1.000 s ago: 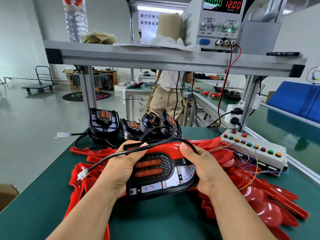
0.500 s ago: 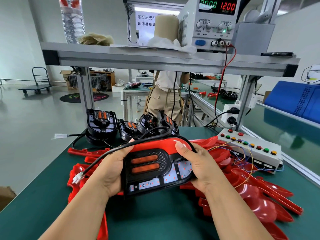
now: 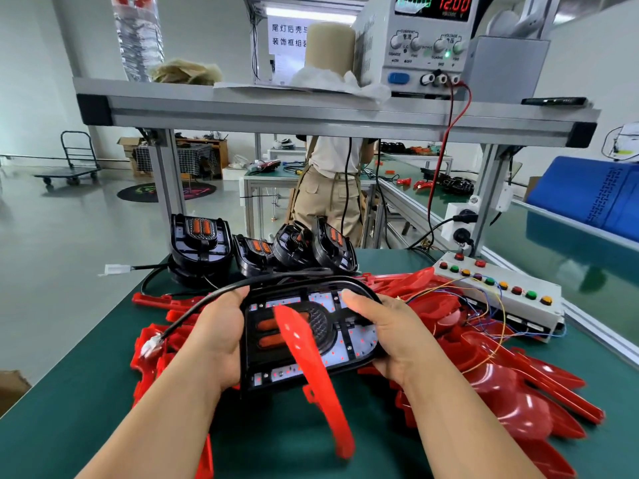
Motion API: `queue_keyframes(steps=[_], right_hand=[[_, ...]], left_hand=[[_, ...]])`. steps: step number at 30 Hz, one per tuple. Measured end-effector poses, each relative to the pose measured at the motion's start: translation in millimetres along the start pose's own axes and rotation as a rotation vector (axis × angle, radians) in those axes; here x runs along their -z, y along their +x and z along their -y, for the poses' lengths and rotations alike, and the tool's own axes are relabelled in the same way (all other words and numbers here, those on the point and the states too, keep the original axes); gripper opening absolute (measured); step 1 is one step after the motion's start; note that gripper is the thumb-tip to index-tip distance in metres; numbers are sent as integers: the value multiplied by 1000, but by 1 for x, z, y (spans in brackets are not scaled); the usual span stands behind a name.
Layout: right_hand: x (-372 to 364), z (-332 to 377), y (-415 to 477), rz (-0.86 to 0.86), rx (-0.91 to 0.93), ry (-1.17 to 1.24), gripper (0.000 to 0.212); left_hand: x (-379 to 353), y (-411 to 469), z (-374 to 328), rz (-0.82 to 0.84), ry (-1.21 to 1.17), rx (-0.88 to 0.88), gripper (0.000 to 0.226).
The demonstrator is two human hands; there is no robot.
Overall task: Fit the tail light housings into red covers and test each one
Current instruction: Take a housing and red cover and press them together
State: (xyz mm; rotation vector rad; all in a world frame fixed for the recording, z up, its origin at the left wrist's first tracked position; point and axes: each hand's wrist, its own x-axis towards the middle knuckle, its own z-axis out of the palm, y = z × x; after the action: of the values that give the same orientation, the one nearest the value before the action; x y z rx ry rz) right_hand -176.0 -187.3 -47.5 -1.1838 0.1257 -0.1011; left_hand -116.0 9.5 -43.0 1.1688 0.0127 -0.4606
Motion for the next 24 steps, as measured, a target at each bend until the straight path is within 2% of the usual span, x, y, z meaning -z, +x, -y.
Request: queue_keyframes(steps=[2, 3, 5, 10, 13, 15, 18, 20, 21, 22, 24], right_hand=[[-1, -1, 0, -38, -23, 3, 41], [-1, -1, 1, -65, -30, -6, 37], [0, -2, 3, -131, -20, -27, 32], [1, -5, 8, -219, 86, -175, 29], [2, -5, 7, -301, 173, -421, 25], [2, -5, 6, -348, 217, -633, 33], [0, -4, 4, -380, 282, -1003, 36], [-8, 0, -5, -403, 419, -1207, 44], [-15, 4, -13, -350, 544, -1217, 42], [-24, 7, -21, -208, 654, -1175, 34], [-43, 5, -38, 258, 675, -1111, 20]], left_hand=[[-2, 9, 3, -95, 102, 26, 39], [-3, 10, 2, -120, 194, -8, 42], [0, 13, 5, -127, 227, -55, 48], [9, 15, 10, -264, 559, -201, 38], [9, 16, 10, -191, 607, -192, 31], [8, 18, 12, -124, 579, -187, 24], [7, 20, 13, -121, 510, -200, 20], [4, 18, 10, -163, 416, -181, 23], [4, 17, 7, -164, 381, -170, 20], [6, 15, 4, -140, 358, -169, 15], [10, 10, -4, -67, 404, -161, 24]])
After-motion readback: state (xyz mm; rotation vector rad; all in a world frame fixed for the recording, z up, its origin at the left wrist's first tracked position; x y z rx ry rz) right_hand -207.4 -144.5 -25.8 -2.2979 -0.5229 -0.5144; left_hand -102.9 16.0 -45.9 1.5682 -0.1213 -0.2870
